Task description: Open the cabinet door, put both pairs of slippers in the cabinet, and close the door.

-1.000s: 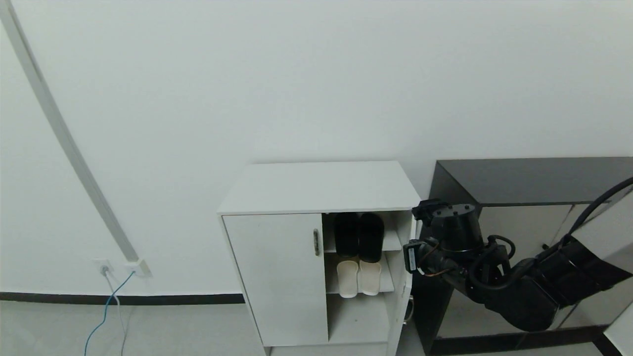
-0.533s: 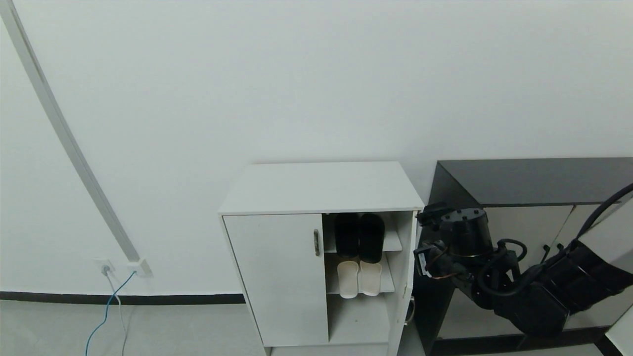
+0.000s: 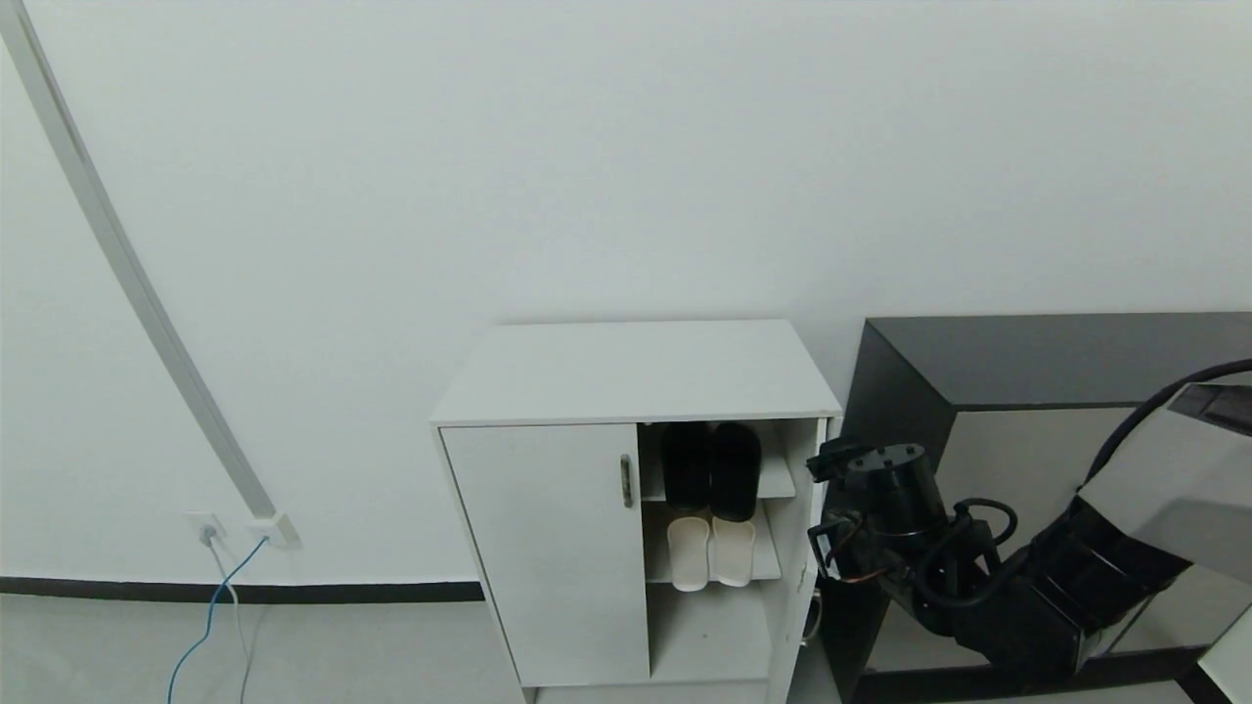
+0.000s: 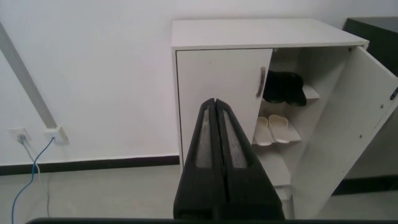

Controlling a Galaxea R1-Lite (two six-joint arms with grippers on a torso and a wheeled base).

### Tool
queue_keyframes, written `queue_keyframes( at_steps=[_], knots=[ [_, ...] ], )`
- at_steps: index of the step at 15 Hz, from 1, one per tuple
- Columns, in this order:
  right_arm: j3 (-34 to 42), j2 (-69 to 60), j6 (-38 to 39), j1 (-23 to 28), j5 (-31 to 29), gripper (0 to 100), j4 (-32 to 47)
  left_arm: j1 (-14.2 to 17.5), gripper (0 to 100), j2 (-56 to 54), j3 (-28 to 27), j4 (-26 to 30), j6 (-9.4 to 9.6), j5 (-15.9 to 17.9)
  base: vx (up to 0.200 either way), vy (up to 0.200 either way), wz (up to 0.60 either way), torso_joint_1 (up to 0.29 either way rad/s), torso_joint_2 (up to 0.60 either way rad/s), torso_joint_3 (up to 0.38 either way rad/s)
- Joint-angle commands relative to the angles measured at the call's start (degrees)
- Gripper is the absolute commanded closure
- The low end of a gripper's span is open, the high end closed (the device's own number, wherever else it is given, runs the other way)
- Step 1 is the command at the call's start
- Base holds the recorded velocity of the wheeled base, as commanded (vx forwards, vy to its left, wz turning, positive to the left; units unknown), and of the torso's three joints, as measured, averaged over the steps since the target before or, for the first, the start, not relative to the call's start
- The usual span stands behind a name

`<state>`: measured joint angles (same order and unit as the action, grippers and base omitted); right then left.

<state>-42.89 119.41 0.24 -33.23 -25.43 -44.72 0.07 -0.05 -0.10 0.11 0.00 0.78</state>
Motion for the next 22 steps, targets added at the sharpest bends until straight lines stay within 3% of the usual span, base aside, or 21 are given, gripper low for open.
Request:
queue_keyframes(
  at_steps=[1,3,9,15,22],
  knots=[
    [-0.4,1.7,1.3,-1.4,0.8,100,-0.5,0.0,100,0.0,0.0,0.1,0.00,0.0,0.000,0.000,0.00,0.000,0.00,0.000],
    [-1.4,1.8,5.6,-2.5,3.4,100,-1.9,0.0,100,0.0,0.0,0.1,0.00,0.0,0.000,0.000,0.00,0.000,0.00,0.000],
    [0.1,1.6,7.1,-2.5,8.6,100,-7.1,0.0,100,0.0,0.0,0.0,0.00,0.0,0.000,0.000,0.00,0.000,0.00,0.000],
    [8.7,2.1,6.8,-2.5,22.1,100,-21.3,0.0,100,0.0,0.0,0.1,0.09,0.0,0.000,0.000,0.00,0.000,0.00,0.000],
    [9.1,4.0,6.3,-3.0,22.3,100,-22.3,0.0,100,0.0,0.0,0.0,0.09,-0.1,0.200,0.000,0.00,-0.003,0.00,0.002]
  ],
)
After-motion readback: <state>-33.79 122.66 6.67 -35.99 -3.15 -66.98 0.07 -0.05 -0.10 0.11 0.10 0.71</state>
